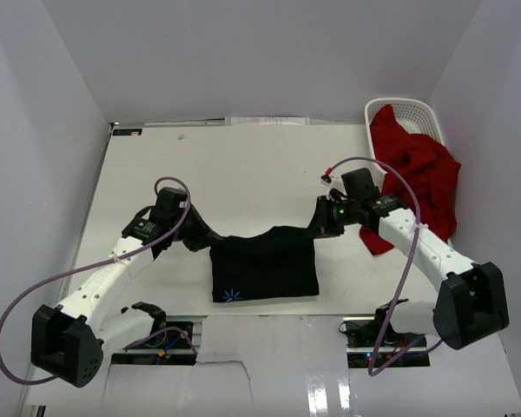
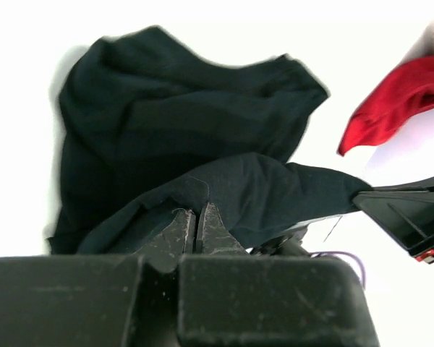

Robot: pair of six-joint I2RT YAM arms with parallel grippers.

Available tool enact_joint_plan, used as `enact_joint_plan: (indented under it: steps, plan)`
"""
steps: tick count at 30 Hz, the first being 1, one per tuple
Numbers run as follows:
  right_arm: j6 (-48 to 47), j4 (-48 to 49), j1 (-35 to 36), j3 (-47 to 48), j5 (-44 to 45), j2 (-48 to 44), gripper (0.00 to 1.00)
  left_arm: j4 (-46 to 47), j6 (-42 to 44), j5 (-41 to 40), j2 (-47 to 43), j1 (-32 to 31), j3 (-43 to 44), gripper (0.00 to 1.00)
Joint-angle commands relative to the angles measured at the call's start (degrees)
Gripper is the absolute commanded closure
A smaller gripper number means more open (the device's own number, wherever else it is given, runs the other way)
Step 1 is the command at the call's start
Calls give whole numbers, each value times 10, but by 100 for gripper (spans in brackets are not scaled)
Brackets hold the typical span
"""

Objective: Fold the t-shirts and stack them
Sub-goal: Fold the long partially folded tshirt into a neat square

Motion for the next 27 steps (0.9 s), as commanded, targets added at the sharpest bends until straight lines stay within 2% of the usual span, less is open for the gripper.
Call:
enact_joint_plan:
  steps: [1, 11, 27]
  plan:
    - [-15, -8, -5, 68, 7, 24, 92, -15, 12, -38, 12, 7, 67, 100]
    - [-55, -3, -18, 144, 6, 152, 92, 44, 33, -27, 115, 46, 97, 100]
    - [-66, 25, -33, 125, 29, 191, 92, 114, 48, -15, 184, 66, 47, 100]
